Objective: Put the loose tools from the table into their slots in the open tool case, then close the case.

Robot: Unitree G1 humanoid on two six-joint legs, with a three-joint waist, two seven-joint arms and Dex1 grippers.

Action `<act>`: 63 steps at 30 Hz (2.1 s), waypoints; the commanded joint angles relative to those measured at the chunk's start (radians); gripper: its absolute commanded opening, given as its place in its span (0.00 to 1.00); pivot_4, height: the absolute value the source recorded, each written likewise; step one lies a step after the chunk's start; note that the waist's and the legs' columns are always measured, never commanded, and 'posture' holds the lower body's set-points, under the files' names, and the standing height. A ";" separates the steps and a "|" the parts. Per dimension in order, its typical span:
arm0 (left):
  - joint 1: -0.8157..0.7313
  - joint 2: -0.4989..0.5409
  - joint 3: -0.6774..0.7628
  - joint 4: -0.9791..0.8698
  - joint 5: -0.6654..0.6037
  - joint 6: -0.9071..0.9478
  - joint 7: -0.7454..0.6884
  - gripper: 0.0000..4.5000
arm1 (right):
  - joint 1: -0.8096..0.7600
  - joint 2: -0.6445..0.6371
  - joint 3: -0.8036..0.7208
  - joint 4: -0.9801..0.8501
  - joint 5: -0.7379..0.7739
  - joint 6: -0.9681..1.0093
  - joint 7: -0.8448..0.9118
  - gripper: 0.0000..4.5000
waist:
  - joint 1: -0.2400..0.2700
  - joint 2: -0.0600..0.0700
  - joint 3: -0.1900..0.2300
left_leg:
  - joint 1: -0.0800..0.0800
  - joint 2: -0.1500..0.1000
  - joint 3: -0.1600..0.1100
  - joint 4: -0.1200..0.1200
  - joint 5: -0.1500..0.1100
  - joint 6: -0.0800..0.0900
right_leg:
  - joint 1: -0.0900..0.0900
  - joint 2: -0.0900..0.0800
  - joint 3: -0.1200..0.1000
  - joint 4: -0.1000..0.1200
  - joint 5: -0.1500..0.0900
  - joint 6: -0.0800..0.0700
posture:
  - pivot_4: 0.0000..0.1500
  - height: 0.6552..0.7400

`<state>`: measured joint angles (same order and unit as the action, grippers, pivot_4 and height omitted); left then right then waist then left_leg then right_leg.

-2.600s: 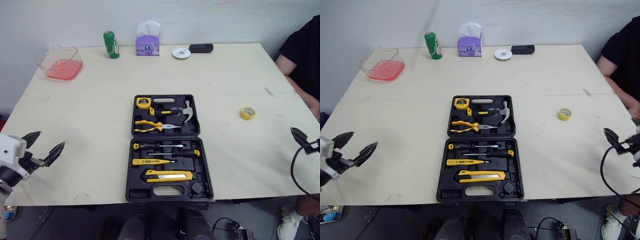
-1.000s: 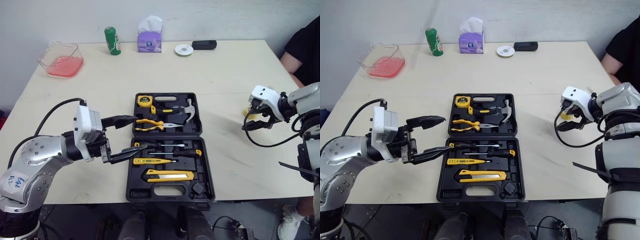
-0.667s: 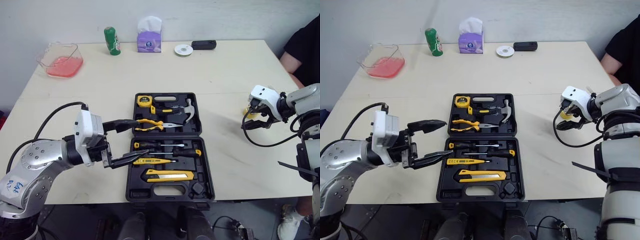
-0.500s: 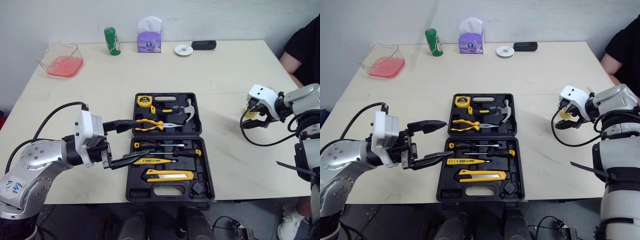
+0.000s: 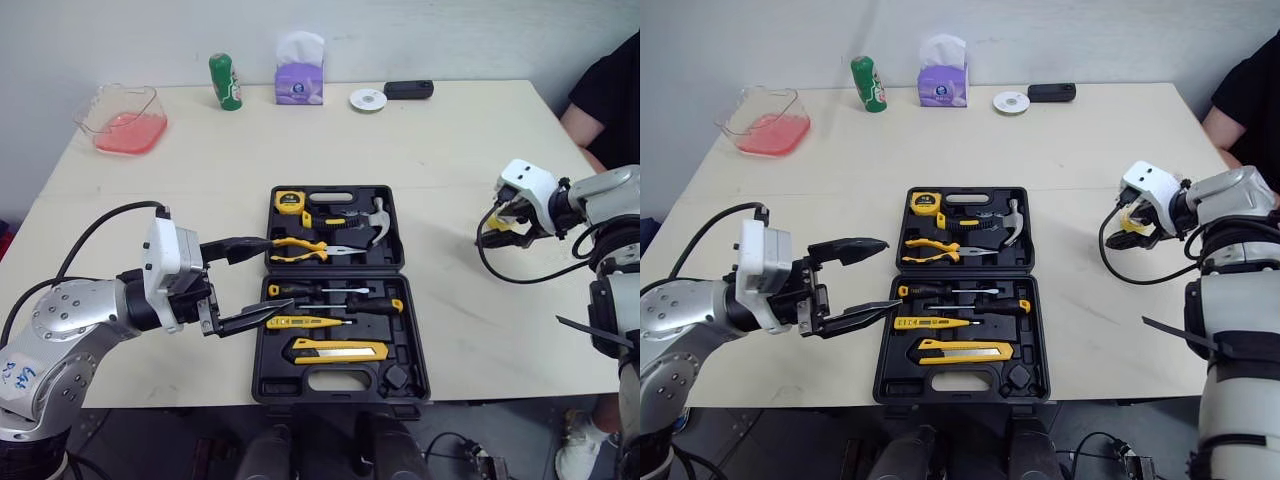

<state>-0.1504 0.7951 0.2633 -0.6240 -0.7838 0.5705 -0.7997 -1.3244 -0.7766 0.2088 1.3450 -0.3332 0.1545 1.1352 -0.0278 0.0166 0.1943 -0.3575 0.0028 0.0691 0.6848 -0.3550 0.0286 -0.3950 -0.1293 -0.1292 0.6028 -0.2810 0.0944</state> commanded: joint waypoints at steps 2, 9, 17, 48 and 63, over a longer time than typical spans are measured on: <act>-0.003 0.011 0.027 -0.048 -0.022 -0.002 0.014 0.99 | 0.003 0.003 -0.019 0.007 0.002 0.007 -0.064 1.00 | 0.000 0.000 0.000 | 0.000 0.000 0.000 0.000 0.000 0.000 | 0.000 0.000 0.000 0.000 0.000 0.000 | 1.00 1.00; 0.002 0.021 0.039 -0.067 -0.036 0.015 0.027 0.99 | 0.041 0.010 -0.037 0.017 0.009 0.050 -0.099 1.00 | 0.001 0.000 0.000 | 0.000 -0.001 0.000 0.000 0.000 0.000 | 0.000 0.000 0.000 0.000 0.000 0.000 | 1.00 1.00; -0.002 0.036 0.043 -0.069 -0.049 0.023 0.030 1.00 | 0.070 0.008 -0.093 0.021 0.041 0.132 -0.078 0.72 | 0.001 0.000 0.000 | 0.000 -0.001 0.000 0.000 0.001 0.001 | 0.000 0.000 0.000 0.001 0.000 0.000 | 1.00 1.00; -0.062 -0.010 -0.105 0.016 0.004 -0.038 -0.086 1.00 | 0.595 -0.391 0.068 -1.102 0.423 0.192 0.479 0.01 | 0.032 0.002 0.001 | -0.002 -0.002 -0.003 0.001 0.001 0.001 | -0.001 0.001 -0.002 0.002 0.000 0.000 | 1.00 1.00; -0.096 -0.009 -0.116 0.065 0.024 -0.045 -0.111 1.00 | 1.024 -0.386 -0.120 -1.385 0.520 0.206 0.275 0.01 | 0.042 -0.001 0.000 | 0.001 -0.002 -0.002 0.002 0.001 0.001 | 0.001 0.001 -0.001 0.002 0.000 0.000 | 1.00 1.00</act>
<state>-0.2338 0.7864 0.1356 -0.5549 -0.7596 0.5367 -0.9050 -0.2994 -1.1644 0.1150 -0.0344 0.1936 0.3704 1.4267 0.0139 0.0155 0.1948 -0.3563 0.0009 0.0677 0.6868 -0.3542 0.0294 -0.3936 -0.1283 -0.1300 0.6050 -0.2809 0.0947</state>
